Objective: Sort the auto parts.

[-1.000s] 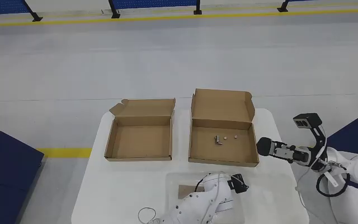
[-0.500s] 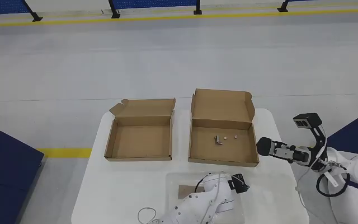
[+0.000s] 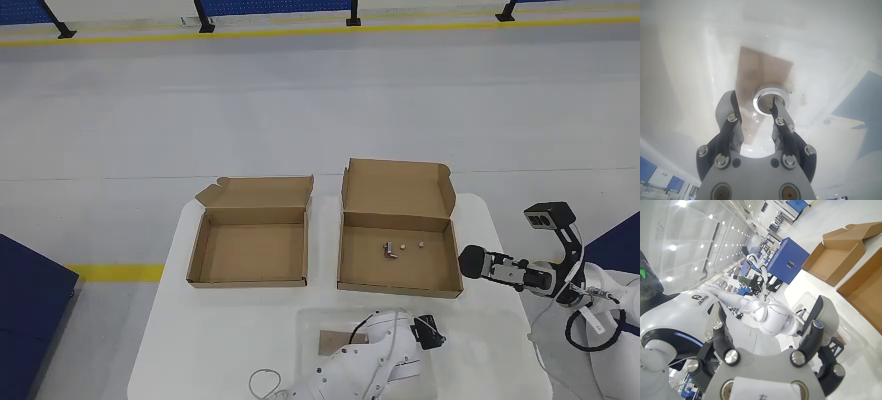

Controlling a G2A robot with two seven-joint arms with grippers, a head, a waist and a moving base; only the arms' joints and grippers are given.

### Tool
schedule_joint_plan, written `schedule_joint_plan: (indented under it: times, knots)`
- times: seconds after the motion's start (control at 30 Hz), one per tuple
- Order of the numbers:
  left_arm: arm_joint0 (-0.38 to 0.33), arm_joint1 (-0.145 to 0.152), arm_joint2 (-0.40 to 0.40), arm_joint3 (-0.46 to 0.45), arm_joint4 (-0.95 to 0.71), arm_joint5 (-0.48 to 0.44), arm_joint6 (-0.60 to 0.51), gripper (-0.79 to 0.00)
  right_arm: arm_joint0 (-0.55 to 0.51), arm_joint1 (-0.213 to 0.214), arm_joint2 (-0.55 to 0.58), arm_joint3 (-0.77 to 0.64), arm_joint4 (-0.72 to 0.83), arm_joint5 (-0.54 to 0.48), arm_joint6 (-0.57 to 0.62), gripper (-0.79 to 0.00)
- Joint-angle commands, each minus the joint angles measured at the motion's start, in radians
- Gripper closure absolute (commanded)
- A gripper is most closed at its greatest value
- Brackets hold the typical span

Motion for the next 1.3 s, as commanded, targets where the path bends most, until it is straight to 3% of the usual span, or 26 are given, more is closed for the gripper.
schedule_joint_plan:
  times: [0.0,0.3,0.5,0.87,1.27]
  knots:
    - [-0.002,-0.002,0.002,0.005,-0.002,0.002,0.001,-0.339,0.000,0.000,0.000,0.000,0.000,0.000,0.000,-0.785]
    - [-0.010,-0.008,0.011,0.027,-0.011,0.008,0.005,-0.262,0.000,0.000,0.000,0.000,0.000,0.000,0.000,-0.785]
    - [-0.015,-0.011,0.011,0.033,-0.012,0.017,0.009,0.000,0.000,0.000,0.000,0.000,0.000,0.000,0.000,-0.785]
    - [-0.009,-0.007,0.004,0.019,-0.006,0.024,0.033,0.000,0.000,0.000,0.000,0.000,0.000,0.000,0.000,-0.785]
    - [0.021,0.018,-0.028,-0.075,0.015,0.006,0.008,0.000,0.000,0.000,0.000,0.000,0.000,0.000,0.000,-0.785]
